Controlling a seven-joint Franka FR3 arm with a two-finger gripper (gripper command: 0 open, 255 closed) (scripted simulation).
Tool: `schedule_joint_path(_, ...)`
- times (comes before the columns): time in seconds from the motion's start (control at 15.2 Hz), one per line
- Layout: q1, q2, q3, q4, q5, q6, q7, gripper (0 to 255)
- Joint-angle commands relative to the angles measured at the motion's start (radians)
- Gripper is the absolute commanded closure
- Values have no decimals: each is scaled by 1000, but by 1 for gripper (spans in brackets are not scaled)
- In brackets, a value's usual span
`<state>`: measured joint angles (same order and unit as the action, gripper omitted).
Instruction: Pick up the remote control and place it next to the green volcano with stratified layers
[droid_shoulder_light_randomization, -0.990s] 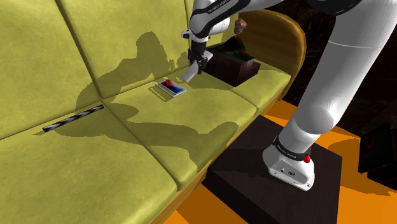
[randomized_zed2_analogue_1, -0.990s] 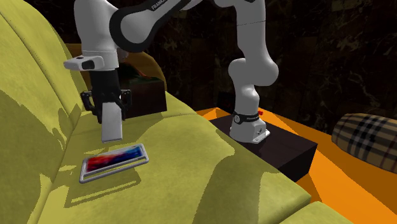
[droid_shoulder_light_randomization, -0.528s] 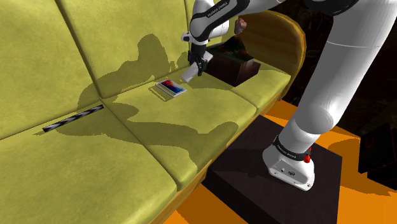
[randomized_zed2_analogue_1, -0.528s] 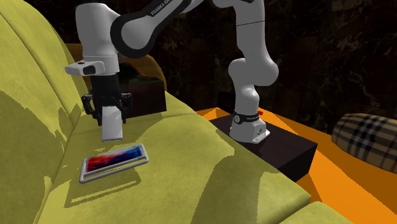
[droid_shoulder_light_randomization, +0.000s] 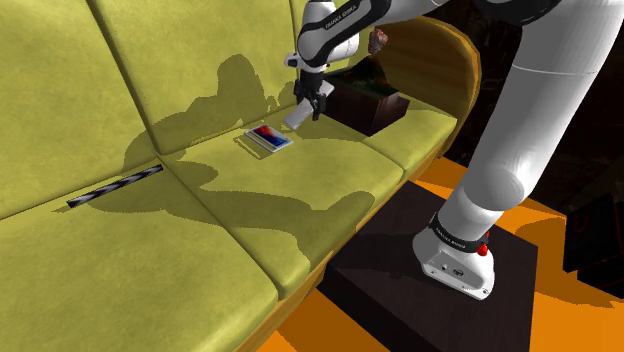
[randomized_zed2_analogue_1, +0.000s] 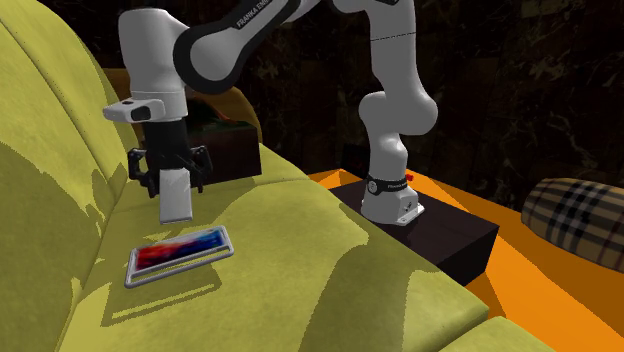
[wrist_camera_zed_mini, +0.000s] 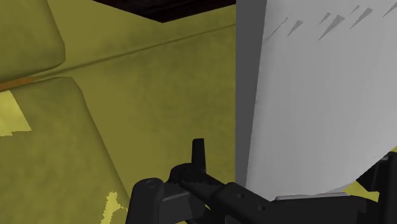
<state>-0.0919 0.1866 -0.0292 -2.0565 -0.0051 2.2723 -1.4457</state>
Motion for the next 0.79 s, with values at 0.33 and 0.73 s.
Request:
schedule_joint_path(0.33, 1, -59, -1, 42, -2, -120, 3, 0)
schedule_joint_path(0.73, 1, -59, -1, 42, -2, -120, 3, 0)
